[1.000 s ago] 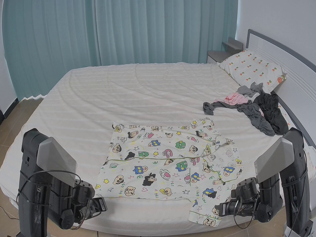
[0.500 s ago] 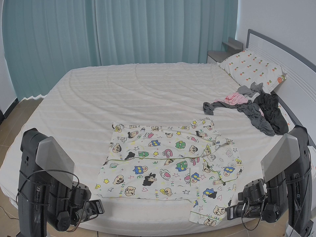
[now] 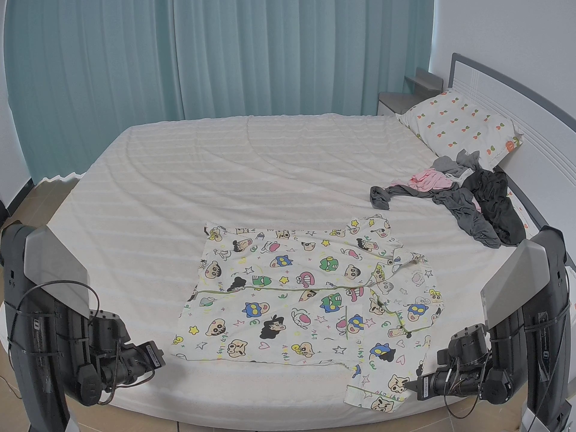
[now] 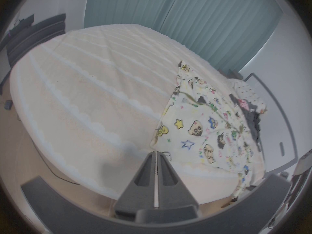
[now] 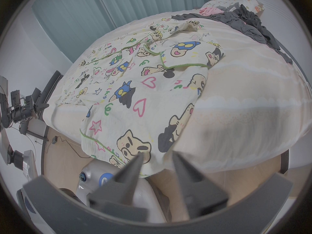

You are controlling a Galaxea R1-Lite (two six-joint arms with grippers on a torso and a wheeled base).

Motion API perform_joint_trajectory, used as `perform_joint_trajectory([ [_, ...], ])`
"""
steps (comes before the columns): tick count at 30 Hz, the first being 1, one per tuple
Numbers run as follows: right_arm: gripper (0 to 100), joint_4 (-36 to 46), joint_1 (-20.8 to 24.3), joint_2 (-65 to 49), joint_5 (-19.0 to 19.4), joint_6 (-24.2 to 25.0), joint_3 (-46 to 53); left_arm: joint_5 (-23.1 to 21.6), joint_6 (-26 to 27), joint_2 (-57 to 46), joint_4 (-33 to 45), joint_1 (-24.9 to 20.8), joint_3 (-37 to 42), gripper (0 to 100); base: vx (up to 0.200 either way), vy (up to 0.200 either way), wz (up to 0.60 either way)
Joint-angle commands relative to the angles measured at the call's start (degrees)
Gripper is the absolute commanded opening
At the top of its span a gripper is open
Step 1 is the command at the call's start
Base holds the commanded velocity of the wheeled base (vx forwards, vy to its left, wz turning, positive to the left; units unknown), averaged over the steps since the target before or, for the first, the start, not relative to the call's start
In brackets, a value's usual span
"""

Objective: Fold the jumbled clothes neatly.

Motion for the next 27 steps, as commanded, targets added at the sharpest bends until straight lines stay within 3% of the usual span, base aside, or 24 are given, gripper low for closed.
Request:
perform_joint_trajectory([
  [1,100,-1.4,-0.3,-0.7,3.3,1.1,0.1,-6.8,-0.7,-3.1,-1.0,5.7,-1.3,0,0.0,0.0,0.0],
  [8,100,-5.2,-0.7,-0.5,8.2,5.9,1.3,-9.5,-3.2,2.3,-1.0,5.4,-9.0,0,0.0,0.0,0.0],
  [14,100,-5.2,-0.6,-0.2,8.3,6.2,1.4,-11.5,5.9,5.7,-0.4,3.9,-10.2,0,0.0,0.0,0.0],
  [18,100,-5.2,-0.6,0.0,8.3,6.2,1.5,-11.4,8.1,5.7,1.9,3.7,-10.3,0,0.0,0.0,0.0],
  [19,100,-5.2,-0.6,0.0,8.3,6.2,1.5,-11.4,8.1,5.7,1.9,3.7,-10.3,100,0.0,0.0,0.0],
  [22,100,-5.2,-0.4,0.4,8.3,6.1,1.5,-11.4,8.7,5.8,1.8,3.7,-10.2,100,0.0,0.0,0.0],
  [27,100,-5.2,-0.2,1.2,8.3,6.0,1.0,-11.2,15.6,7.0,2.1,2.9,-10.3,100,0.0,0.0,0.0],
])
